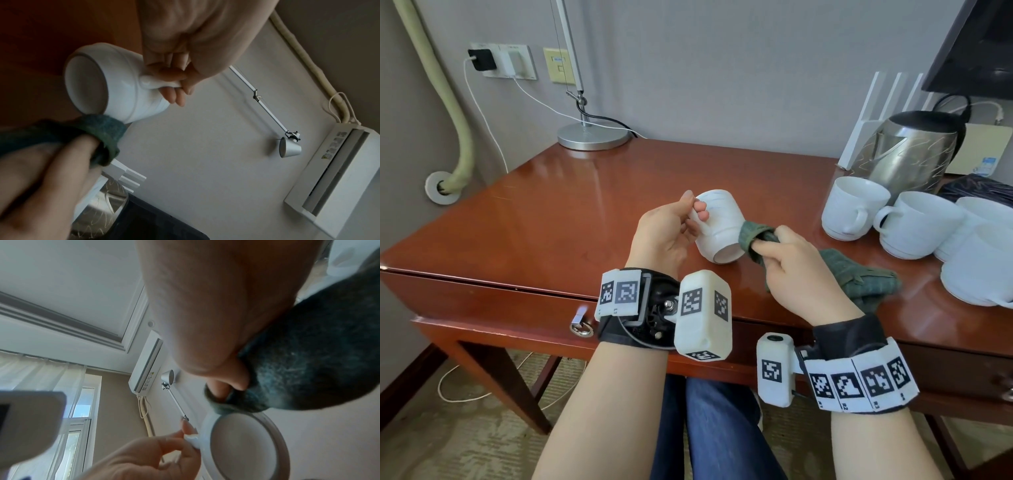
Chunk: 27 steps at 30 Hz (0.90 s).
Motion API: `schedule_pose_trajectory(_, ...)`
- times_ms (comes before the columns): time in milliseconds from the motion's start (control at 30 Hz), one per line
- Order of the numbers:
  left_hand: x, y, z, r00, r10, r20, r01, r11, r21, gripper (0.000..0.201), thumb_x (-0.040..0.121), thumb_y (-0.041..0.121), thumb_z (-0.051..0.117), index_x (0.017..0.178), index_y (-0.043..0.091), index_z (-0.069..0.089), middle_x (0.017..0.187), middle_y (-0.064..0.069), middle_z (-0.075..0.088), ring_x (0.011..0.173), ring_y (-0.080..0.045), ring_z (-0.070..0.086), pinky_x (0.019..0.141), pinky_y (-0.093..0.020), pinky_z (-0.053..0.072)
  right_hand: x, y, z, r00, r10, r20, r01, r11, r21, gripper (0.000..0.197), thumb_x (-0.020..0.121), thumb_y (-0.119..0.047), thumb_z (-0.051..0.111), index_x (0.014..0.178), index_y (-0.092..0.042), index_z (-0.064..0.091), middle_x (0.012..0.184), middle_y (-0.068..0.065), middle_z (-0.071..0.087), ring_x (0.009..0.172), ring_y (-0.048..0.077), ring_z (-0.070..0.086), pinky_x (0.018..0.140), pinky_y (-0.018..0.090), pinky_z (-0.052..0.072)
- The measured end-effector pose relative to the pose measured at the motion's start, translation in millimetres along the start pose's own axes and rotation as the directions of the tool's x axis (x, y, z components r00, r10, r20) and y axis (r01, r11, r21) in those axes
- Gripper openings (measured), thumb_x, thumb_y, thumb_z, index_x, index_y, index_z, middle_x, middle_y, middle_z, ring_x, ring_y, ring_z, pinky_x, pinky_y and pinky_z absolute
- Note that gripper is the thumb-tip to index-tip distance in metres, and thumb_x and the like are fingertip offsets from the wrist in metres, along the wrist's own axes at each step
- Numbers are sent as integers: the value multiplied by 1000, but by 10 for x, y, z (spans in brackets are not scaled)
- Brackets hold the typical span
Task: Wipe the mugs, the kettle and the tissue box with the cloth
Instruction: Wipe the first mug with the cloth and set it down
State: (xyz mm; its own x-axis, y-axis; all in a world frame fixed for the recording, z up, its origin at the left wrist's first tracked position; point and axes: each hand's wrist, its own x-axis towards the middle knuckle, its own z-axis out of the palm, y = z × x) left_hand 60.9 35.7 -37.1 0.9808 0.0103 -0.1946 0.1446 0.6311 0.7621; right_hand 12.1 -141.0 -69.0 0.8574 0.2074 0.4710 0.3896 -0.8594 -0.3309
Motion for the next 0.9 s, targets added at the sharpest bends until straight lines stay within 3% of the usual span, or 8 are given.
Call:
schedule_pose_trajectory(133, 4, -24, -8, 998, 27, 53, -32, 995, 99, 10, 98, 5, 56, 96, -2, 63, 70, -5, 65, 58, -10, 61, 48, -14, 43, -14, -10, 1, 988, -101, -117, 108, 992, 58, 36, 81, 6, 41, 91, -6, 73, 78, 12, 46, 71, 33, 47, 57, 42, 43)
schedule_pose_trajectory(233, 14, -36, 11, 996, 66, 59, -74, 986, 147, 17, 97, 6, 59, 83, -1, 66, 70, -5, 67, 60, -12, 62, 48, -14, 45, -14, -92, 18, 975, -188, -120, 187, 982, -19, 43, 79, 1, 31, 86, -10, 72, 78, 12, 46, 68, 31, 45, 54, 38, 38)
schedule_pose_trajectory(400, 13, -31, 45, 993, 71, 99, -91, 972, 216, 15, 96, 11, 62, 91, -3, 65, 63, -4, 65, 53, -9, 60, 48, -13, 45, 116, -97, 13, 981, -175, -90, 161, 977, -138, 47, 75, -1, 27, 91, -12, 70, 78, 8, 39, 68, 28, 41, 55, 33, 28)
schedule_pose_trajectory(600, 30, -17, 17, 992, 76, 103, -96, 973, 211, 15, 96, 11, 62, 88, -1, 65, 63, -3, 63, 54, -10, 58, 47, -14, 42, 67, -50, -21, 980, -154, -122, 140, 983, -117, 48, 69, 8, 32, 88, -10, 73, 77, 11, 42, 67, 30, 43, 55, 33, 29)
schedule_pose_trajectory(767, 29, -23, 24, 989, 72, 126, -101, 966, 237, 15, 96, 11, 61, 87, -1, 65, 61, -2, 64, 53, -9, 57, 48, -14, 42, 127, -122, 10, 973, -221, -58, 214, 970, -113, 51, 76, -9, 21, 87, -15, 71, 78, 8, 39, 68, 27, 39, 57, 33, 26)
schedule_pose_trajectory(900, 34, -15, -6, 989, 64, 131, -91, 972, 218, 15, 96, 11, 61, 87, 0, 64, 61, -2, 61, 54, -10, 54, 46, -14, 40, 120, 14, 18, 985, -128, -112, 115, 987, -116, 49, 72, 2, 28, 92, -11, 71, 79, 4, 33, 69, 26, 38, 56, 33, 27)
